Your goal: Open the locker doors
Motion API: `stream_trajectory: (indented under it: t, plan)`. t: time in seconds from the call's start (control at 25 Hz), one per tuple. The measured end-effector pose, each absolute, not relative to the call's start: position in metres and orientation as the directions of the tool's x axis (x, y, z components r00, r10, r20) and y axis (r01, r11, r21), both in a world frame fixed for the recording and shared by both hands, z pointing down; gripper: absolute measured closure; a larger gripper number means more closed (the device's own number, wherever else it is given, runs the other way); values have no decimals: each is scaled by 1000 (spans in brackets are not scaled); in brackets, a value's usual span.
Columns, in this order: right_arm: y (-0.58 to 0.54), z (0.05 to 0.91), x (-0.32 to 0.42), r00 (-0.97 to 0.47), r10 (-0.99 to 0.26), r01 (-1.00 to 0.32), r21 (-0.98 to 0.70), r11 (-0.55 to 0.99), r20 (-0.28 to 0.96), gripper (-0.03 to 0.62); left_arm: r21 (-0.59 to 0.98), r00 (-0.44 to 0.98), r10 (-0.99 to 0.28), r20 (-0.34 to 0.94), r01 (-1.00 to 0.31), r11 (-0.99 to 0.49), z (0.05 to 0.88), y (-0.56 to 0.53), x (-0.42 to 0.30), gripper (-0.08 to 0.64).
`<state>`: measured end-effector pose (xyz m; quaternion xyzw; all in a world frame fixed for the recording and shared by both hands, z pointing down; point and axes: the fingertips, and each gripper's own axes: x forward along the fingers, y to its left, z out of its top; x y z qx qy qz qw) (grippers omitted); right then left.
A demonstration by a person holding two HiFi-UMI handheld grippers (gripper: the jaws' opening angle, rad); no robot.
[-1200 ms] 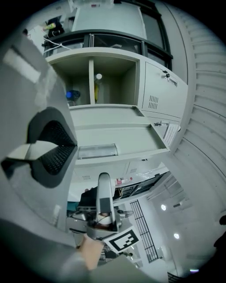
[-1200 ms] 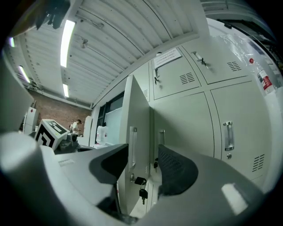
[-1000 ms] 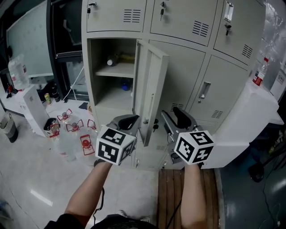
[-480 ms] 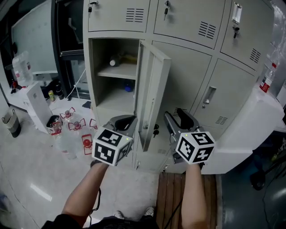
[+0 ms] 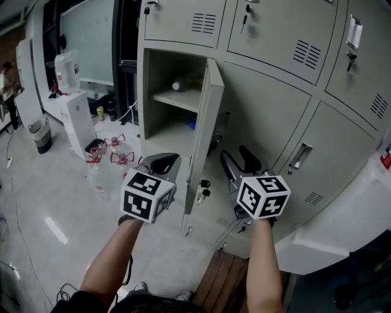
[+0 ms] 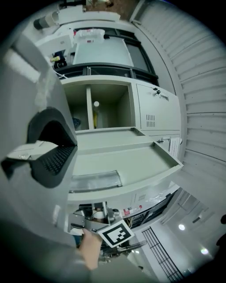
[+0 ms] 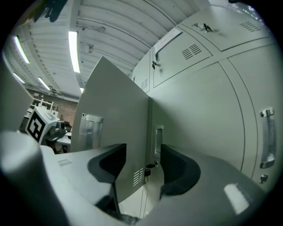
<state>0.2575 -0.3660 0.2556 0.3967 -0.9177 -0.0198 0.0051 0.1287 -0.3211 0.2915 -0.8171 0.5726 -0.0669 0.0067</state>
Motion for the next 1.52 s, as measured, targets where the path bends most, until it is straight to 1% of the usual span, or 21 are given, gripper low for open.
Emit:
stream_trajectory:
  t: [0.2,0.4,0.64,0.84,0.96,1.12,1.32,1.52]
  plan:
    - [-386,260,234,-778,-628,-628,48,777,3,347,-123,196,-972,131,-969,-212,292,-320,115,557]
    - [-404,257,214,-839,-545,-544,52,838,-1,345,-167,64,-987,146,-982,-88,291,-317,102,557]
    - [-422,257,196,-875,-484,-484,40,874,-3,317,-200,-91,-985,145,-978,61,284,-306,88,557]
    - [-432,259,187,-889,-458,-458,22,889,-6,279,-211,-193,-971,143,-964,161,278,-297,83,557]
    - [-436,261,183,-893,-451,-451,4,893,-6,251,-226,-219,-965,144,-957,184,277,-293,85,557]
    - [-442,263,178,-898,-441,-441,-6,898,1,230,-235,-226,-962,152,-954,187,279,-292,86,557]
    - [-446,263,172,-899,-438,-438,-13,899,3,229,-233,-236,-960,153,-952,197,281,-289,79,557]
    - [-447,263,171,-887,-461,-461,-12,887,-1,229,-226,-238,-959,156,-953,200,285,-287,73,557]
